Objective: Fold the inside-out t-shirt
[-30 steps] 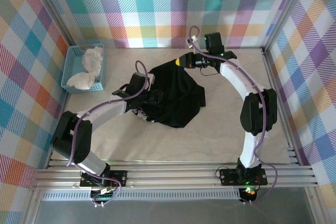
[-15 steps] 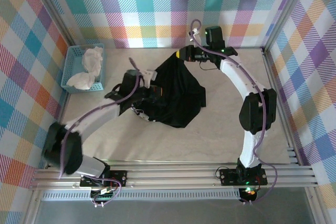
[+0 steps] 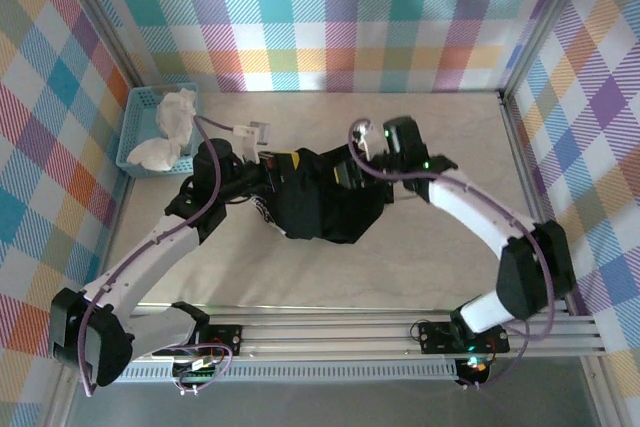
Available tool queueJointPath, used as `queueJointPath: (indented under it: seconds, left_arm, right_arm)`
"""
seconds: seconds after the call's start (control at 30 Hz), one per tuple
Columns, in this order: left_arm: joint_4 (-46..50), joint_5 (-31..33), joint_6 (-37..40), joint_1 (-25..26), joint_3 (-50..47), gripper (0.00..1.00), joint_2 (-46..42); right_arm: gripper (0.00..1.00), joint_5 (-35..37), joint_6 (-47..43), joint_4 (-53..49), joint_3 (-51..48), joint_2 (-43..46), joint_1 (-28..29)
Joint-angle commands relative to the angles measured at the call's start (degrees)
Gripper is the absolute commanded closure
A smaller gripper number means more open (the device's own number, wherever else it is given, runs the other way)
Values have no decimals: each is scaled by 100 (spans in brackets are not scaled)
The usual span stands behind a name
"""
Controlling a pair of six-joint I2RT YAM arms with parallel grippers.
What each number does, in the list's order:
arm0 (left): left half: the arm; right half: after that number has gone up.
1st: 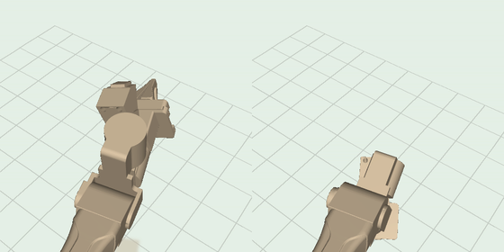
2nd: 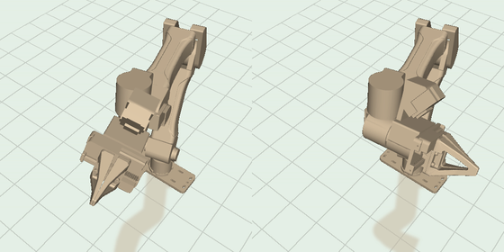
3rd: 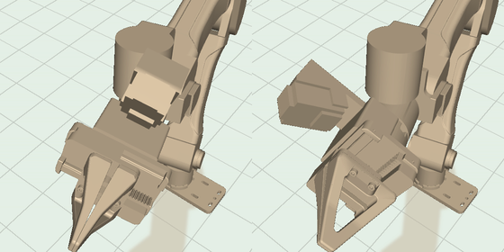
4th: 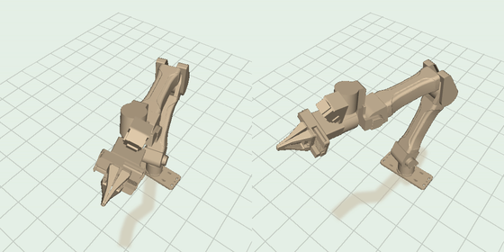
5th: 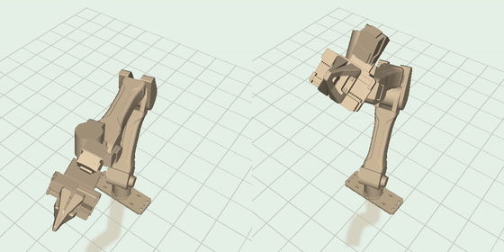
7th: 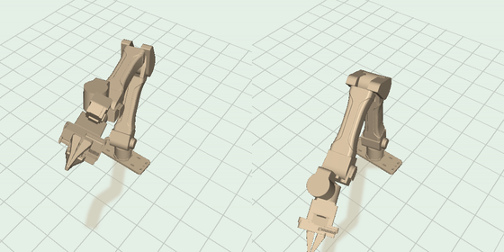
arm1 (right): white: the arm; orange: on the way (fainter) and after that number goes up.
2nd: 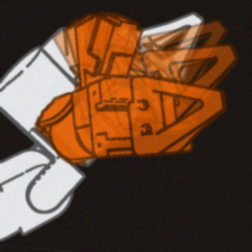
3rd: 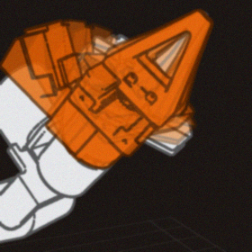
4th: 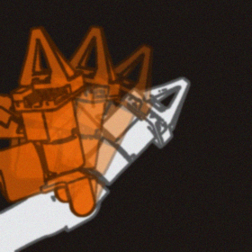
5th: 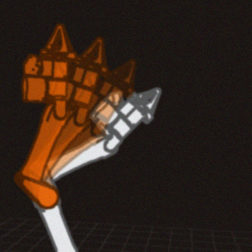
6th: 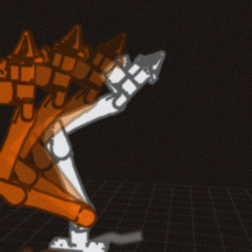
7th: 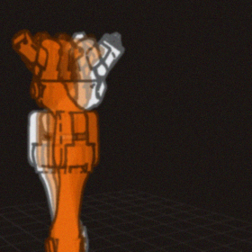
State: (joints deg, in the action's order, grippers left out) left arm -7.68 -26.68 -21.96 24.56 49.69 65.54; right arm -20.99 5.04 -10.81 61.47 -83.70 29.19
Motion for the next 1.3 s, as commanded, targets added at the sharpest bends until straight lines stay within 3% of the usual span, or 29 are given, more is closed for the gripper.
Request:
queueJointPath:
  seconds: [0.0, 0.1, 0.27, 0.3, 0.4, 0.47, 0.57, 0.73, 0.83, 0.9, 0.97, 1.03, 1.13, 1.27]
  left_arm:
    - [-521, -307, -159, -117, -31, 100, -67]
    - [-542, -339, -202, -135, -32, 100, -85]
    - [-401, -302, -184, -153, -37, 100, -218]
    - [-333, -263, -142, -160, -44, 100, -261]
    - [-32, 147, -61, -227, -118, 100, -452]
    - [410, 842, -101, -299, -128, 100, -600]
    - [1283, 2222, -30, -303, -68, 100, -623]
    - [1843, 2591, 84, -302, -76, 93, -77]
    - [2111, 2920, 158, -297, -132, 77, 74]
    - [2054, 2998, 148, -274, -382, 60, -159]
    - [1954, 2882, 93, -189, -688, 43, -571]
    - [1850, 2554, 8, -39, -987, 33, -965]
    - [1581, 1840, -51, 257, -1267, 25, -1142]
    - [1480, 1692, 60, 501, -1229, 22, -709]
  right_arm:
    - [39, -561, -82, 1341, -678, -4, 106]
    - [34, -681, -29, 1772, -738, -397, 200]
    - [34, -1047, 270, 2621, -564, -1191, 236]
    - [38, -1068, 287, 2691, -467, -1320, 235]
    - [79, -874, 61, 2488, -259, -1232, 217]
    - [97, -796, -202, 2174, -306, -865, 178]
    - [100, -1137, -517, 1524, -433, -138, 64]
    - [100, -2032, -602, 605, -387, 666, 34]
    - [100, -2284, -139, 831, -447, 694, 34]
    - [100, -2328, 151, 978, -397, 575, 34]
    - [100, -2296, 340, 1025, -307, 442, 34]
    - [100, -2276, 403, 984, -201, 326, 34]
    - [100, -2154, 413, 982, -147, 226, 34]
    - [100, -2127, 397, 985, -101, 128, 34]
